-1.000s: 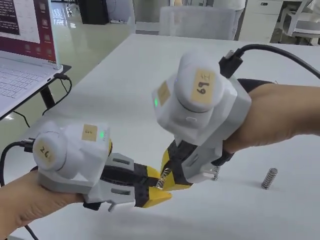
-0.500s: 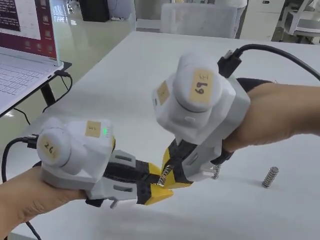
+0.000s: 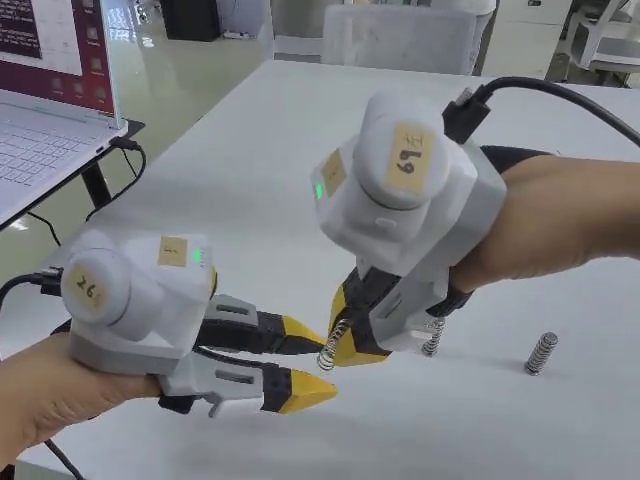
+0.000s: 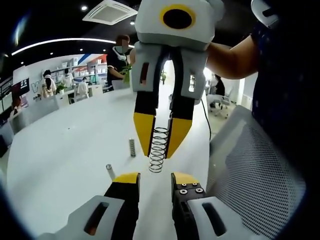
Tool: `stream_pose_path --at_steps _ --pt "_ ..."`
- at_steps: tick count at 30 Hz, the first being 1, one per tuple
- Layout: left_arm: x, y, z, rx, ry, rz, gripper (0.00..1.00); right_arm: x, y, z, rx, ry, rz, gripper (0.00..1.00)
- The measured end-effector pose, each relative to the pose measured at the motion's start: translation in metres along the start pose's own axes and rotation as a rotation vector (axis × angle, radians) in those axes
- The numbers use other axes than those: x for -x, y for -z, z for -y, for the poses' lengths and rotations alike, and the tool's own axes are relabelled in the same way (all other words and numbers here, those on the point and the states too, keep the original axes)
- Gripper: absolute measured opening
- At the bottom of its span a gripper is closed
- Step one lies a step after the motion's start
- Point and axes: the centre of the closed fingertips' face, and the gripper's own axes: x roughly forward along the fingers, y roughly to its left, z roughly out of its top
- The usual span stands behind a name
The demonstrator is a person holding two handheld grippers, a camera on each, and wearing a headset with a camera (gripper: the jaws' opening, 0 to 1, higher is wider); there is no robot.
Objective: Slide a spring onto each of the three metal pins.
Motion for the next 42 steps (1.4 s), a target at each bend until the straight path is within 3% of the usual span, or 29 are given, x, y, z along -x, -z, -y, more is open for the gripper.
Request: stream_pose_path --at_steps 6,17,32,42 --pt "0.008 0.01 -0.012 0.021 -0.06 -0.005 0.29 0.003 0.004 0.005 -0.018 0.008 -0.002 0.08" --pt "0.017 0.017 -0.023 0.045 -0.126 0.01 0.47 0.009 0.01 0.014 -0.032 0.03 -0.01 0.08" --pt "0.021 0.026 -0.026 0.055 -0.182 0.005 0.72 0.014 0.019 0.038 -0.041 0.07 -0.045 0.08" --pt "0.023 0.028 -0.026 0.056 -0.196 0.012 0.8 0.005 0.025 0.064 -0.045 0.072 -0.092 0.08"
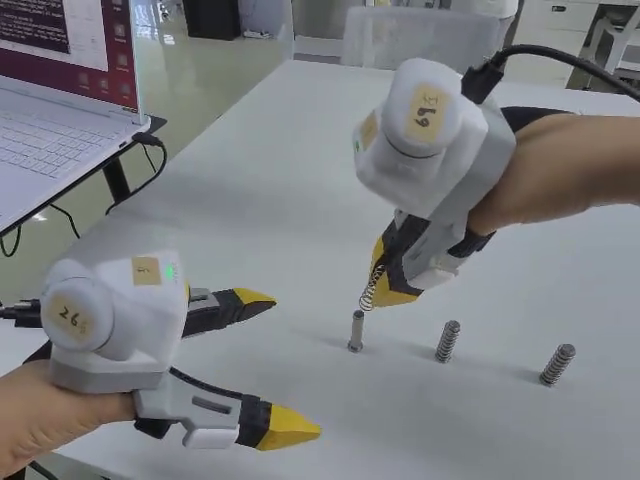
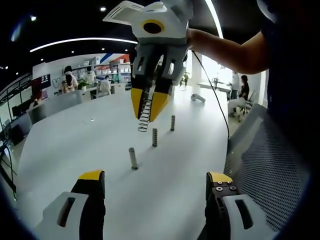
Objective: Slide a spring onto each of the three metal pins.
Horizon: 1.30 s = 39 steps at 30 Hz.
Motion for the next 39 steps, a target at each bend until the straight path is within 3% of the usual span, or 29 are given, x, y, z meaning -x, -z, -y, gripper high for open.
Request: stream_pose_path --at_steps 11,21,39 --pt "-0.005 0.013 0.011 -0.045 0.016 -0.064 0.84 -0.019 0.008 0.01 0.008 -0.026 -0.073 0.08" --pt "-0.005 0.011 0.011 -0.043 0.017 -0.053 0.84 -0.035 0.014 0.017 0.017 -0.05 -0.108 0.08" --pt "-0.005 0.01 0.012 -0.036 0.022 -0.043 0.82 -0.044 0.018 0.018 0.014 -0.065 -0.125 0.09"
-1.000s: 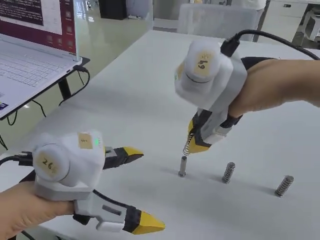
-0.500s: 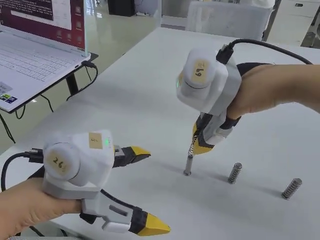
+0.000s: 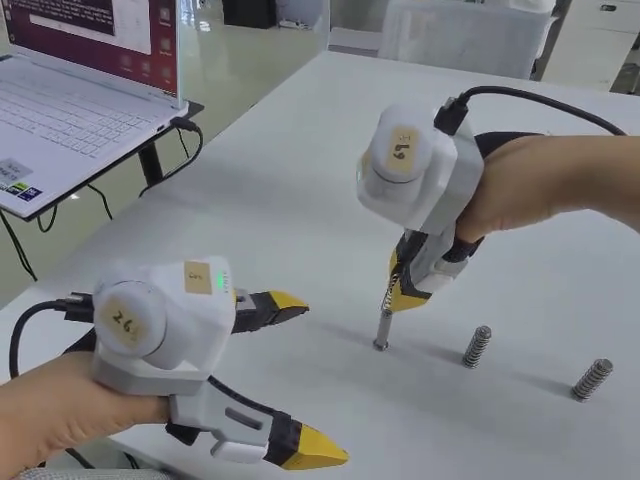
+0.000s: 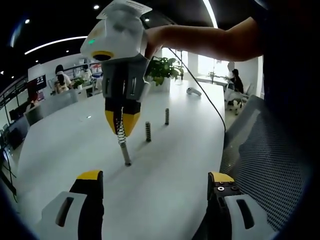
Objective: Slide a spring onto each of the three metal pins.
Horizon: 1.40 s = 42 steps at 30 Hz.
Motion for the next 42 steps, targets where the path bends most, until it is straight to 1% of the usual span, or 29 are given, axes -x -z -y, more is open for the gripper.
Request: stream_pose_path --at_steps 19,26,31,42 --pt "0.0 -0.005 0.002 0.002 0.0 0.012 0.8 -0.012 0.003 0.0 -0.003 -0.02 -0.023 0.09" --pt "0.001 -0.004 0.0 0.005 -0.001 0.012 0.8 -0.023 0.006 0.0 0.001 -0.026 -0.038 0.09" --pt "0.0 -0.004 0.0 0.007 -0.002 0.012 0.79 -0.03 0.007 0.001 -0.005 -0.029 -0.039 0.09" --pt "0.001 -0.002 0.001 0.007 0.001 0.002 0.79 -0.047 0.012 -0.005 -0.011 -0.045 -0.049 0.09"
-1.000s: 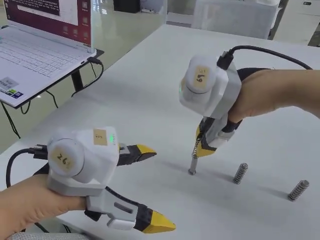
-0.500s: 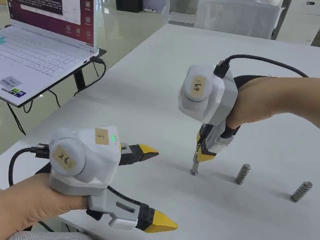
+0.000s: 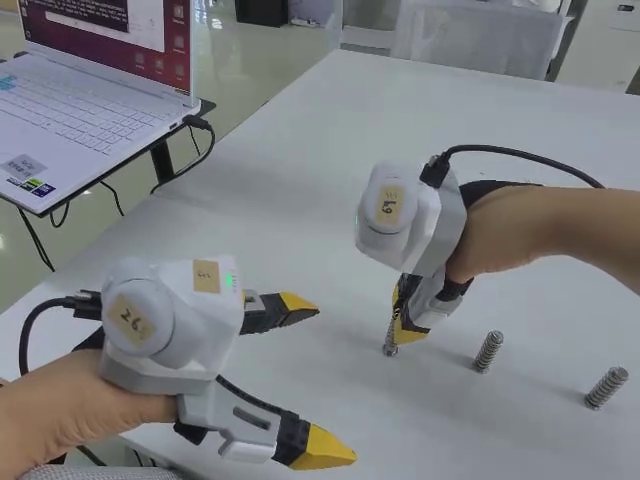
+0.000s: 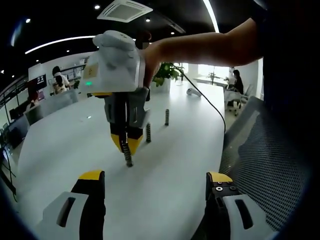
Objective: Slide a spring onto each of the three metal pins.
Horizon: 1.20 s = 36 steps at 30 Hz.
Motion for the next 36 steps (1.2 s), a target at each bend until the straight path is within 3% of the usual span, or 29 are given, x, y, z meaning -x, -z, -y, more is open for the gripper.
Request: stream_pose_path --at_steps 27,36 --pt "-0.001 0.001 -0.001 0.01 0.002 -0.005 0.78 -0.019 0.007 -0.003 -0.007 -0.002 -0.011 0.1" --pt "-0.001 0.002 -0.002 0.014 0.003 -0.004 0.78 -0.021 0.011 -0.003 -0.037 -0.005 -0.003 0.17"
